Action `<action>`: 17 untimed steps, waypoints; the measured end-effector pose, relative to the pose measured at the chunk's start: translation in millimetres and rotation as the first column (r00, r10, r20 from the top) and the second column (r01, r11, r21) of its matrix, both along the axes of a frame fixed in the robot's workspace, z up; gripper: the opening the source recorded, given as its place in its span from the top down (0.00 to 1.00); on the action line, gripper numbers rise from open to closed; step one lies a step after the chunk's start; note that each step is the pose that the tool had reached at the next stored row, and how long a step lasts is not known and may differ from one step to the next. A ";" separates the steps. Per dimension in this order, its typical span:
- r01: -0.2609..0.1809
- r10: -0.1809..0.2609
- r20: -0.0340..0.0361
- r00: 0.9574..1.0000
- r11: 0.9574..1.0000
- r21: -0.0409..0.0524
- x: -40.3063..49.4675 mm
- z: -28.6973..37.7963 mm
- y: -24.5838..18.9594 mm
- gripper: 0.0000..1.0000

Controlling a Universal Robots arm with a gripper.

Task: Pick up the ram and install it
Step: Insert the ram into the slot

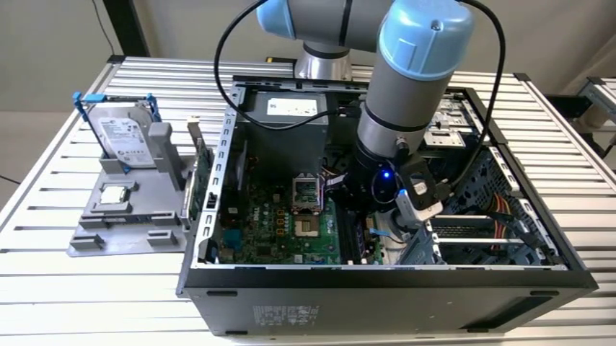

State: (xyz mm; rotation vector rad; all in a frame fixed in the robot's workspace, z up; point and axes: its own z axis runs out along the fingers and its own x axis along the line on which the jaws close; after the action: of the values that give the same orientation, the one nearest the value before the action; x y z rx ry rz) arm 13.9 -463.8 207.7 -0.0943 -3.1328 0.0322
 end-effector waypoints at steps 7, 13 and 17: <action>0.000 0.000 0.000 1.000 1.000 0.000 -0.2 -0.2 0.0 0.00; 0.000 0.000 -0.001 1.000 1.000 0.000 -0.1 15.3 0.0 0.00; 0.000 0.000 -0.001 1.000 1.000 0.000 0.0 32.5 0.0 0.00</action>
State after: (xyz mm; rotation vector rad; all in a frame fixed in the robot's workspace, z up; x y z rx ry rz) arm 13.9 -463.8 240.1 -0.0942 -3.1322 0.0330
